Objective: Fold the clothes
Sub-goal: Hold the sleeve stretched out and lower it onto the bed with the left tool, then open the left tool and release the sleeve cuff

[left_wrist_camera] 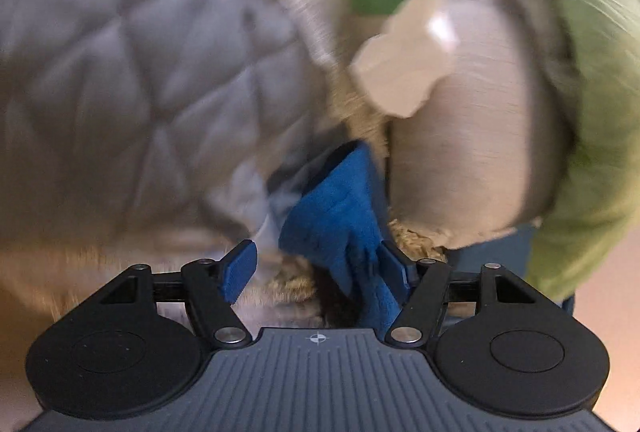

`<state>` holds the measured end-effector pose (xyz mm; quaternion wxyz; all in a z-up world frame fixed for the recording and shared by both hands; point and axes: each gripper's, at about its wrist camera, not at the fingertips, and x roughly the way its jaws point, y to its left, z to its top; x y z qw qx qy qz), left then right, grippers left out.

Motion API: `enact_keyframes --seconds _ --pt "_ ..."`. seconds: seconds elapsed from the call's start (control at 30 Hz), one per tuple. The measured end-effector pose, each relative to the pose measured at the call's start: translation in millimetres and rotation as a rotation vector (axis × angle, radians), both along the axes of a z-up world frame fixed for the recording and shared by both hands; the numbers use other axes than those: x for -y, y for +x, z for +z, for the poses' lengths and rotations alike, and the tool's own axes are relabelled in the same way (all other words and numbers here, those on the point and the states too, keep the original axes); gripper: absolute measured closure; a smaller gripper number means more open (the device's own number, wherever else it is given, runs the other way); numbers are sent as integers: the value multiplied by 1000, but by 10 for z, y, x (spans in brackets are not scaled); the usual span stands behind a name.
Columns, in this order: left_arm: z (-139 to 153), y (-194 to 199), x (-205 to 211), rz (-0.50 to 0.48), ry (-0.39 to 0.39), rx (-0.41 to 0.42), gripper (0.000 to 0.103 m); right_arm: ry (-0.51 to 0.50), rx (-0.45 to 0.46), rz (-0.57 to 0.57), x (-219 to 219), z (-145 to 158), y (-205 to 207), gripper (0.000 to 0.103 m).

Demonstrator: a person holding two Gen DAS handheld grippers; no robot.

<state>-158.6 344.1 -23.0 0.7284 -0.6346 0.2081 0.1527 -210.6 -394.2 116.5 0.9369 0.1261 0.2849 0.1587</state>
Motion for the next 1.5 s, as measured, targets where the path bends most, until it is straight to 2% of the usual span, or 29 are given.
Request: enact_keyframes --seconds 0.13,0.33,0.4,0.43,0.47,0.53,0.67,0.7,0.8,0.83,0.9,0.97,1.1,1.17,1.2,1.27,1.33,1.5 --pt "16 35 44 31 -99 -11 37 -1 -1 2 -10 -7 14 0" --pt "-99 137 -23 74 -185 -47 40 4 5 0 10 -4 2 0" --pt "-72 141 -16 70 -171 -38 56 9 7 -1 20 -6 -1 0" --pt "-35 145 -14 62 -150 -35 69 12 6 0 23 -8 2 0" --pt "32 158 -18 49 -111 -42 77 13 6 1 24 -9 5 0" --pt "206 214 -34 9 -15 -49 86 15 6 2 25 -9 8 0" --pt "673 382 -31 -89 209 -15 89 19 9 0 36 -13 1 0" --pt "827 419 11 -124 300 6 89 20 10 -1 39 -14 0 0" --pt "1218 403 273 -220 653 135 89 24 12 -3 48 -17 -6 0" --pt "1267 368 400 -243 788 167 88 24 13 -3 50 -17 -8 0" --pt "1196 283 549 -254 931 167 85 24 14 0 50 -18 -8 0" --pt "971 236 532 -241 895 88 80 24 12 2 52 -18 -3 0" --pt "571 40 374 -208 733 -79 73 22 13 1 54 -19 -2 0" --pt "507 -9 349 -181 719 -147 45 22 13 -2 50 -23 -4 0" --pt "503 -33 347 -166 730 -172 40 21 13 -3 43 -24 -4 0" --pt "560 -103 365 -143 787 -182 31 17 13 -5 24 -22 -4 0" --pt "650 -111 396 -136 822 -192 31 12 14 -6 8 -20 -2 0" --pt "834 -16 526 -180 807 -125 31 13 12 -12 9 -23 3 0"
